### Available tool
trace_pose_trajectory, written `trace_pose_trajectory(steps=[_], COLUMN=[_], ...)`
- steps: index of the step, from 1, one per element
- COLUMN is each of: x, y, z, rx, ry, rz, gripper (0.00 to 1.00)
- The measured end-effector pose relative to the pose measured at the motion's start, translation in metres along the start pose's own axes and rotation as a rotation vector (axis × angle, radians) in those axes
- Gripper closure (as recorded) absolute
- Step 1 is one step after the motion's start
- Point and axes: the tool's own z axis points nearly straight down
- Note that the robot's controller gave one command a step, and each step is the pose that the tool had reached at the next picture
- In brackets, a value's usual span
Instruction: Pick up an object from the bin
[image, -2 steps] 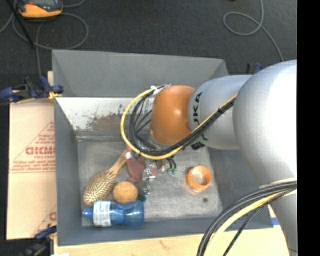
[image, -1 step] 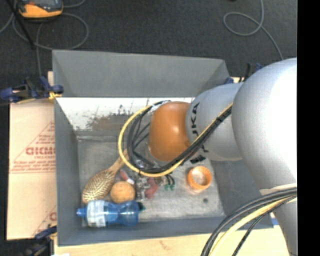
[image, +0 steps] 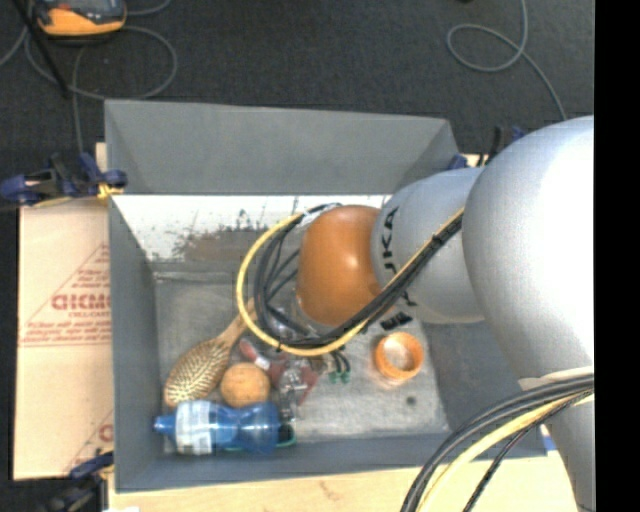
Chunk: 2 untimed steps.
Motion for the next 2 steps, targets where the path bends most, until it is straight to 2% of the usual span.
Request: trace_pose_trajectory(steps=[1, 2], x=[-0.0022, -0.0022], y=[0.0001, 0.0001], z=[-0.0016, -0.0016], rx=[0.0, 0.0], ry=[-0.006, -0.006], rz=[0.001, 0.001], gripper=[1.0, 1.0])
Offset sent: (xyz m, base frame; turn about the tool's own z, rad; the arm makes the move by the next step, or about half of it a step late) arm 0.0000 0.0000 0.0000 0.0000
